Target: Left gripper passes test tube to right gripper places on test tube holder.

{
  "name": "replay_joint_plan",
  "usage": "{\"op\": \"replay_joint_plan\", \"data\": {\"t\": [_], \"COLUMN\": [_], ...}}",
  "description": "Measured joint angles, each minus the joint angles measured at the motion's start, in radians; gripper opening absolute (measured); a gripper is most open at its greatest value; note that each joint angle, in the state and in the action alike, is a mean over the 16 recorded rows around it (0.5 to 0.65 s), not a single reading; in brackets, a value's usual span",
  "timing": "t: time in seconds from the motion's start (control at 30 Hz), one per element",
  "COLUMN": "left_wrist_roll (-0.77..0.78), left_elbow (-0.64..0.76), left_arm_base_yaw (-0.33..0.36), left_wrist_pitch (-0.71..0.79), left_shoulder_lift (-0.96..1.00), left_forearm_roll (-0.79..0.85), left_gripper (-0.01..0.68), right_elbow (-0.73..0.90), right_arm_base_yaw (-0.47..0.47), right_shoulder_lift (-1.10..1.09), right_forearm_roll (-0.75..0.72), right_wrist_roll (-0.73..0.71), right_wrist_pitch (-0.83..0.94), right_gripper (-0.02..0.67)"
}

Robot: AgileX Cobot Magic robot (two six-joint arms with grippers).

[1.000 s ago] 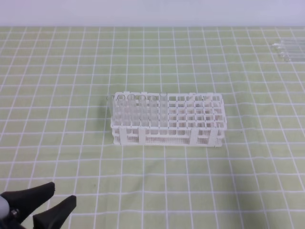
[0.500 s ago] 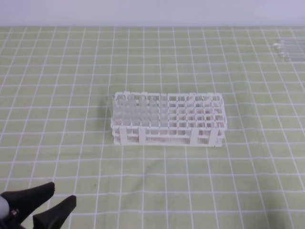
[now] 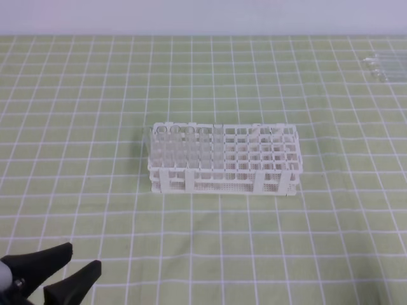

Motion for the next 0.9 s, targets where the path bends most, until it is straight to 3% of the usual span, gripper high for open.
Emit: {"op": "replay_joint_plan", "data": {"t": [0.17,0.63,0.77,0.9], "left_wrist_roll": [0.000,0.007,0.025,0.081], "left_elbow": [0.000,0.023,0.049,0.075], "left_arm_base_yaw": [0.000,0.005,0.036,0.110], "left_wrist_pitch": [0.002,0.007,0.037,0.064], "left_shoulder_lift": [-0.001,-0.001,-0.017,-0.060], "left_forearm_roll": [0.000,-0.022,-0.089,-0.174], "left_gripper": [0.357,0.356,0.352,0.347], "right_elbow": [0.000,0.000,0.000,0.000], "right_arm_base_yaw": [0.003,0.003,0.003,0.003], "right_shoulder_lift": [0.000,0.000,0.000,0.000], "right_forearm_roll": [-0.061,-0.063,-0.063,-0.063], "right_wrist_roll": [-0.025,-0.039,-0.039,-0.039], "right_wrist_pitch": [-0.010,-0.010,-0.010,-0.010], "right_gripper": [-0.016,-0.016,-0.016,-0.016]}}
